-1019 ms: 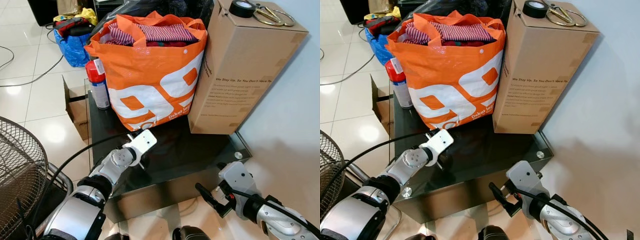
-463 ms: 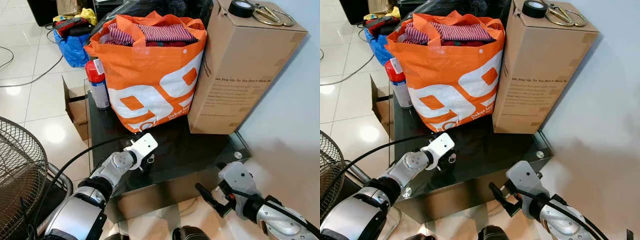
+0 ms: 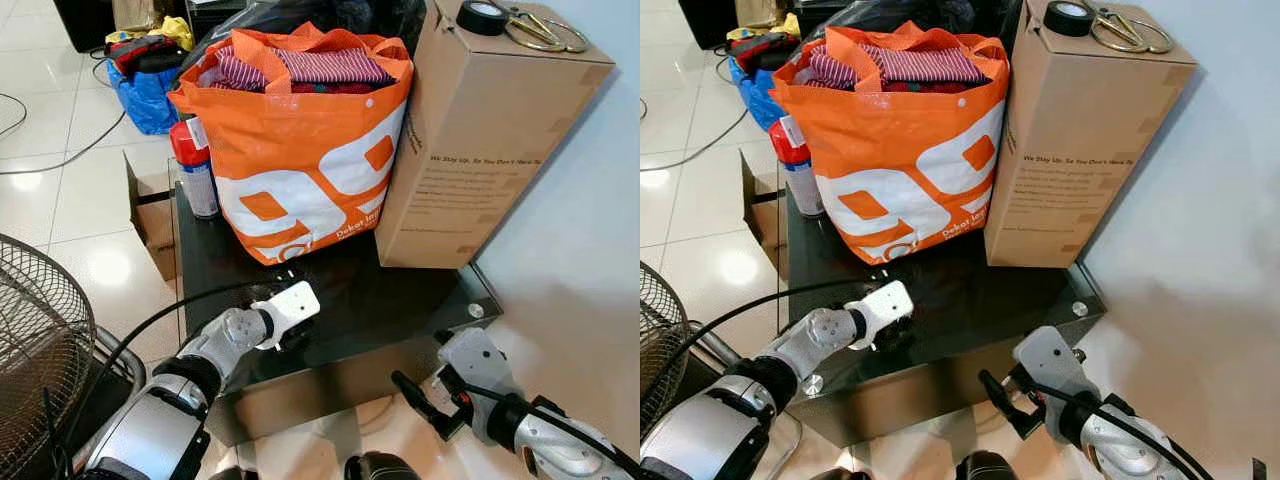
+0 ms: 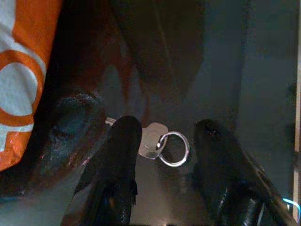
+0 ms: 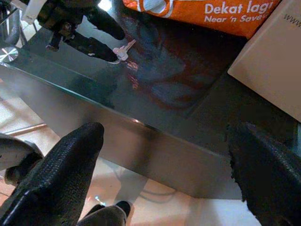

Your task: Hang keys on a hook

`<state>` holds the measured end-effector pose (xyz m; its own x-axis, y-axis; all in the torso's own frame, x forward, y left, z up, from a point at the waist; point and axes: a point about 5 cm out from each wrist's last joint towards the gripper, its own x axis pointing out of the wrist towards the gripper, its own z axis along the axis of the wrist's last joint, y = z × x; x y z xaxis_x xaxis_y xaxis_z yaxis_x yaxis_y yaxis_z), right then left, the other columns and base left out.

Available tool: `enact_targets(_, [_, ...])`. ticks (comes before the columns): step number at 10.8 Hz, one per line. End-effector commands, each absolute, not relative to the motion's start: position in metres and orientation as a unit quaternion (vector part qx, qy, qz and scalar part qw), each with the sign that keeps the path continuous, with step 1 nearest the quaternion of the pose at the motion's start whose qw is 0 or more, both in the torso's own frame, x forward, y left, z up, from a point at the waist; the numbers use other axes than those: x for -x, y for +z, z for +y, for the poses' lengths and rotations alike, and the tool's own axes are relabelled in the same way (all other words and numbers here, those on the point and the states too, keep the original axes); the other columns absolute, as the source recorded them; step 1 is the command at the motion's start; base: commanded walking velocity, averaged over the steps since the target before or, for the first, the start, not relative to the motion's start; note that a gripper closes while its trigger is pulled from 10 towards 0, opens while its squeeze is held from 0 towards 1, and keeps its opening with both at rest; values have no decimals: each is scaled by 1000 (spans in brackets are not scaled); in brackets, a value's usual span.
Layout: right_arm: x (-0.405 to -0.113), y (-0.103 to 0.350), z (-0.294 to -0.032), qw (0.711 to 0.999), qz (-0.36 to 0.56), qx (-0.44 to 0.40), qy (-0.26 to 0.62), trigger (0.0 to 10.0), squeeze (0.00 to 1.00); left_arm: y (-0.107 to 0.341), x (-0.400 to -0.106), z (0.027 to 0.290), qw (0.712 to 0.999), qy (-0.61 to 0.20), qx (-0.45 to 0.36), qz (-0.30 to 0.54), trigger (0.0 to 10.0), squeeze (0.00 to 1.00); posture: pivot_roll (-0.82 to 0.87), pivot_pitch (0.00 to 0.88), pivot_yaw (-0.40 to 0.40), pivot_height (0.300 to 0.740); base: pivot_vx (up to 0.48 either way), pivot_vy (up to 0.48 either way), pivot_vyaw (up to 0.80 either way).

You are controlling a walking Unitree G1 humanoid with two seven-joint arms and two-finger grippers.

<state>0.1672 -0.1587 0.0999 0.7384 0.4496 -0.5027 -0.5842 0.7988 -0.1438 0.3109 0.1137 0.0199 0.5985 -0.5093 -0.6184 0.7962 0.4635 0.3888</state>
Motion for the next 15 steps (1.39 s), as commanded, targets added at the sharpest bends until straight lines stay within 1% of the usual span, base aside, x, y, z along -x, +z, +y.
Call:
enact_targets(1, [-165, 102, -160, 920, 227, 151, 281, 10000, 0, 17, -308, 112, 814, -408, -351, 217, 10000, 0, -362, 109, -55, 740, 0, 0, 0])
enact_targets(3, [-164, 103, -158, 920, 226, 148, 283, 10000, 0, 11, -305, 114, 807, -395, -375, 226, 10000, 0, -371, 117, -53, 740, 0, 0, 0])
enact_targets(4, [-163, 105, -157, 921, 226, 147, 282, 10000, 0, 13, -308, 114, 817, -380, -373, 221, 10000, 0, -380, 125, -53, 740, 0, 0, 0])
enact_targets(5, [-161, 105, -157, 921, 226, 147, 282, 10000, 0, 13, -308, 113, 821, -373, -374, 217, 10000, 0, -384, 128, -54, 740, 0, 0, 0])
enact_targets(6, [-158, 105, -157, 920, 229, 145, 283, 10000, 0, 12, -308, 113, 818, -370, -383, 217, 4784, 0, -390, 136, -55, 740, 0, 0, 0])
enact_targets(7, [-153, 105, -156, 919, 233, 142, 285, 10000, 0, 12, -308, 115, 821, -361, -385, 218, 2392, 0, -396, 141, -57, 740, 0, 0, 0])
enact_targets(8, [-151, 105, -156, 918, 234, 141, 289, 10000, 0, 12, -309, 115, 823, -360, -383, 215, 1725, 0, -402, 142, -59, 740, 0, 0, 0])
enact_targets(9, [-149, 106, -154, 915, 234, 139, 299, 10000, 0, 12, -308, 113, 825, -362, -379, 213, 667, 0, -404, 143, -60, 740, 0, 0, 0])
enact_targets(10, [-147, 107, -151, 911, 233, 133, 313, 10000, 0, 11, -307, 112, 821, -366, -382, 214, 0, 0, -405, 143, -64, 740, 0, 0, 0])
enact_targets(15, [-147, 108, -150, 910, 234, 133, 316, 10000, 0, 9, -305, 111, 819, -369, -382, 217, 0, 0, -402, 139, -66, 740, 0, 0, 0])
